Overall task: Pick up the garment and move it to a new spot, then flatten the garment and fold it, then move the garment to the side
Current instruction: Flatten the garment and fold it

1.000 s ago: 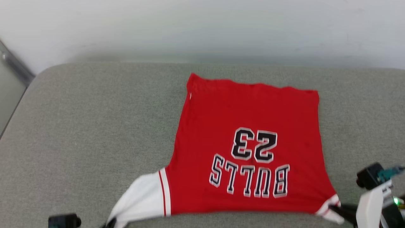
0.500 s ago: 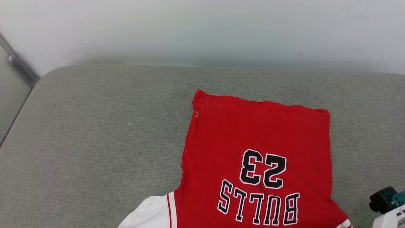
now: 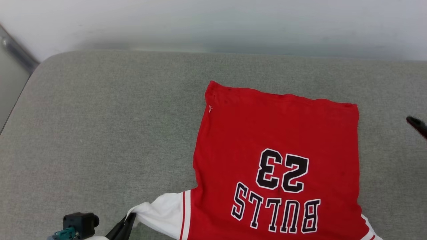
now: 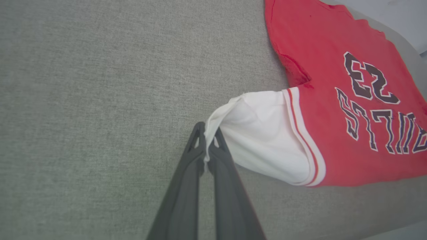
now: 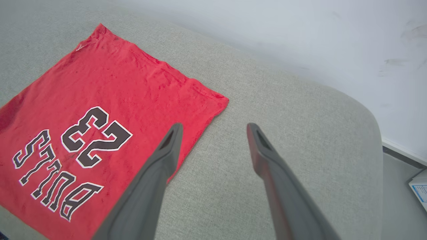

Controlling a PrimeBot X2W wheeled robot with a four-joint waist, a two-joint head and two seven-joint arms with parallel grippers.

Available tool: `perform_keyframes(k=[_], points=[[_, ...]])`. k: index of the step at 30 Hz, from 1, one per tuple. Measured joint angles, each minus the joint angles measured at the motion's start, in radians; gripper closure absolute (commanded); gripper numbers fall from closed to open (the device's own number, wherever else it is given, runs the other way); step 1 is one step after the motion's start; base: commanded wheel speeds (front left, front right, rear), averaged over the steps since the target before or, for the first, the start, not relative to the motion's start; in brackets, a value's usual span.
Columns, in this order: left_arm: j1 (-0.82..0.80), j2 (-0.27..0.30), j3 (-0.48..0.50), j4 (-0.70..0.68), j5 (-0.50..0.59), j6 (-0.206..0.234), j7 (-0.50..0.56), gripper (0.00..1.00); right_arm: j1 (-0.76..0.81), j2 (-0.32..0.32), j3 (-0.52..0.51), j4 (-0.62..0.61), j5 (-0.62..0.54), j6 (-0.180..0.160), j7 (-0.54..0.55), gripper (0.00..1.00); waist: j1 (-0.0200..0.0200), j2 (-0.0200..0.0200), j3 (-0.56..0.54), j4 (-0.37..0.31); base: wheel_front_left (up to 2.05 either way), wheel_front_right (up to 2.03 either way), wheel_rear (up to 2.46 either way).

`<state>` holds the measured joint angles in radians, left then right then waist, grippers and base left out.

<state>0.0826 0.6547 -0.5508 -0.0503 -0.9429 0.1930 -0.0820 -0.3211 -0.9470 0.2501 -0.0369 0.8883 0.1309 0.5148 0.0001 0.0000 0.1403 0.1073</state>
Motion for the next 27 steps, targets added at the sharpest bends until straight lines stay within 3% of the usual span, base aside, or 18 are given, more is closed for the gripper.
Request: perform_keyframes(k=[7,14,19,27], points=[[-0.115,-0.027,-0.011,-0.024,0.045,-0.013,-0.002,1.00,-0.242,0.011,-0.041,0.046,-0.065,0.000,0.335,0.00,0.0001,0.0000,0.094,0.036,0.00,0.00,0.00],[-0.212,-0.072,-0.031,-0.014,0.080,-0.042,-0.020,1.00,-0.442,0.094,-0.016,0.158,-0.184,0.000,0.635,0.00,0.0002,0.0000,0.205,0.084,0.00,0.00,0.00],[-0.254,-0.095,-0.041,-0.006,0.099,-0.053,-0.037,1.00,-0.500,0.165,-0.021,0.221,-0.267,0.000,0.700,0.00,0.0002,0.0000,0.284,0.118,0.00,0.00,0.00],[-0.299,-0.111,-0.044,0.012,0.113,-0.067,-0.054,1.00,-0.456,0.217,-0.032,0.310,-0.331,0.000,0.681,0.00,0.0002,0.0000,0.381,0.163,0.00,0.00,0.00]])
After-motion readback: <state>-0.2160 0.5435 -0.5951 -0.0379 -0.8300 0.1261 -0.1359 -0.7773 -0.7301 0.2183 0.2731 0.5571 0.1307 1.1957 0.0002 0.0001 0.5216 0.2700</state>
